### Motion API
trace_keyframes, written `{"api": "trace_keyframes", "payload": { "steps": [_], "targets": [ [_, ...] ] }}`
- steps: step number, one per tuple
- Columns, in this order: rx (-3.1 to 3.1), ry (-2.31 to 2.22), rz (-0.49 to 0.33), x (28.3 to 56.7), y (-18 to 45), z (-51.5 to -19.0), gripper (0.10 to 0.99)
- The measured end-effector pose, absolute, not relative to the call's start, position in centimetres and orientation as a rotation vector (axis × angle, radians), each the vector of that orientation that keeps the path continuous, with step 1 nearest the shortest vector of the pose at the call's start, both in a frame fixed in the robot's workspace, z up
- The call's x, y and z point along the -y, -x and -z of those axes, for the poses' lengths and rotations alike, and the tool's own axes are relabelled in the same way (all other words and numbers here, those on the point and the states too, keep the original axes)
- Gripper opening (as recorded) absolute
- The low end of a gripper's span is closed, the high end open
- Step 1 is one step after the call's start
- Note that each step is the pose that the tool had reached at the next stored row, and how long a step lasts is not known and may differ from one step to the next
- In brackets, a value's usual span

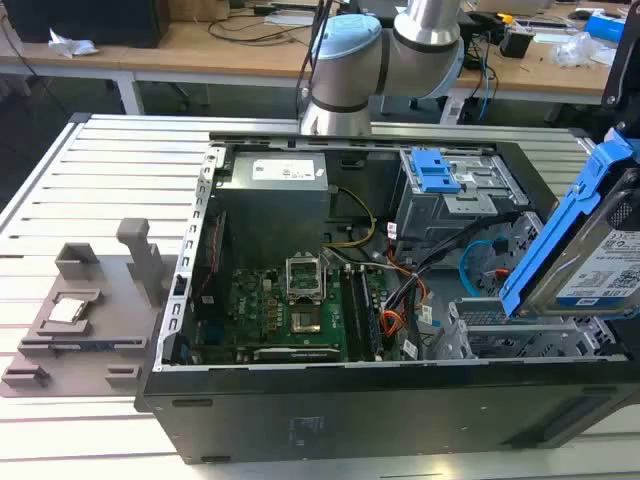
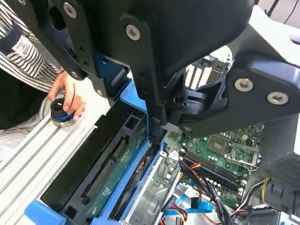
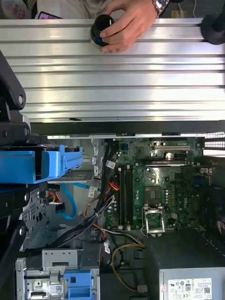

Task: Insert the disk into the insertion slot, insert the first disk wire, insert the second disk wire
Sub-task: 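Insert the disk into the insertion slot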

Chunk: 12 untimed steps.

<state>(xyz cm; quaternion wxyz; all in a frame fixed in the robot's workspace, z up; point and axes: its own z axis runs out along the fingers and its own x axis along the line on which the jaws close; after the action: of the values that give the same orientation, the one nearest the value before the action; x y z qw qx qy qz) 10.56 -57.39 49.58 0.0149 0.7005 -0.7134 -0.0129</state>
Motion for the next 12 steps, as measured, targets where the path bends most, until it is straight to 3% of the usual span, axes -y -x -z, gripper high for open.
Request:
{"api": "trace_keyframes", "payload": {
  "steps": [7,12],
  "targets": [
    [2.220,-2.180,0.040,57.1,-9.8,-47.0,0.369],
    [2.220,-2.180,0.040,54.8,-9.6,-44.9,0.369]
  ]
}}
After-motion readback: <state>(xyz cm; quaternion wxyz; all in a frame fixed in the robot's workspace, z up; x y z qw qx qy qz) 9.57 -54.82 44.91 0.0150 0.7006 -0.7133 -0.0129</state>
